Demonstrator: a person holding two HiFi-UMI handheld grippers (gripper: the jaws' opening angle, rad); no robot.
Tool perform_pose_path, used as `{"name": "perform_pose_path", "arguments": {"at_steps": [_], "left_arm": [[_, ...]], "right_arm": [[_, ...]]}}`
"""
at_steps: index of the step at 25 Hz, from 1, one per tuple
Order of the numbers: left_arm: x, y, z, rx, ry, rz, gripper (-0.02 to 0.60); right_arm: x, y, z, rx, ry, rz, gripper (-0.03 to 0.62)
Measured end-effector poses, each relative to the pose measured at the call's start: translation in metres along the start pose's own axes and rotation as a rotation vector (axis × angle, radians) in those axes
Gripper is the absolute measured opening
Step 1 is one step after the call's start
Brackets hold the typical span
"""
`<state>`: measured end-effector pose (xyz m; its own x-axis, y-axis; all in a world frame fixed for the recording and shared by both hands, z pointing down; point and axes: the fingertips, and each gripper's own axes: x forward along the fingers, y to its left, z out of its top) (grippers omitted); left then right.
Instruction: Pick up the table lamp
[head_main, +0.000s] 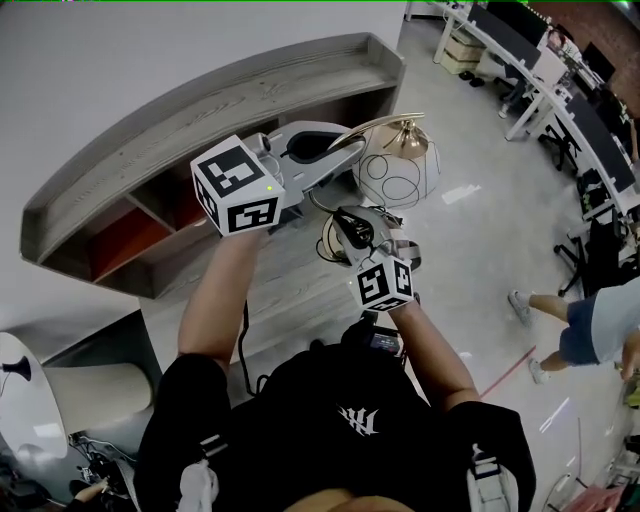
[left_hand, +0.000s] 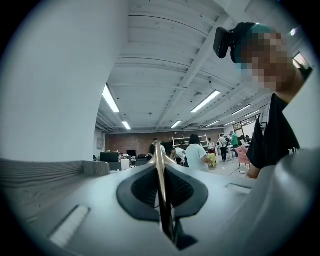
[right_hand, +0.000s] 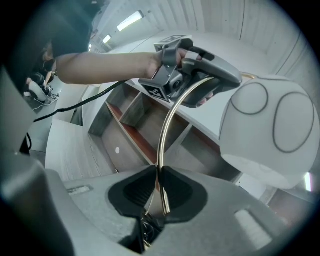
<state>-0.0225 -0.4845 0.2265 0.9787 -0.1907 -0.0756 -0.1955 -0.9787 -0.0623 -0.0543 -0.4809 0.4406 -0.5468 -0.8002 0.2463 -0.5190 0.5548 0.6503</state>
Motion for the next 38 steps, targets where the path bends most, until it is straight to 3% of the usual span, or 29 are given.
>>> {"name": "perform_pose_path", "arguments": {"at_steps": [38], "left_arm": [[-0.003,-0.023,0.026,0.016,-0.045,-0.011,0.002]], "right_arm": [[-0.021,-0.001,0.024,-0.046,-0.009,-0.039,0.054]]}}
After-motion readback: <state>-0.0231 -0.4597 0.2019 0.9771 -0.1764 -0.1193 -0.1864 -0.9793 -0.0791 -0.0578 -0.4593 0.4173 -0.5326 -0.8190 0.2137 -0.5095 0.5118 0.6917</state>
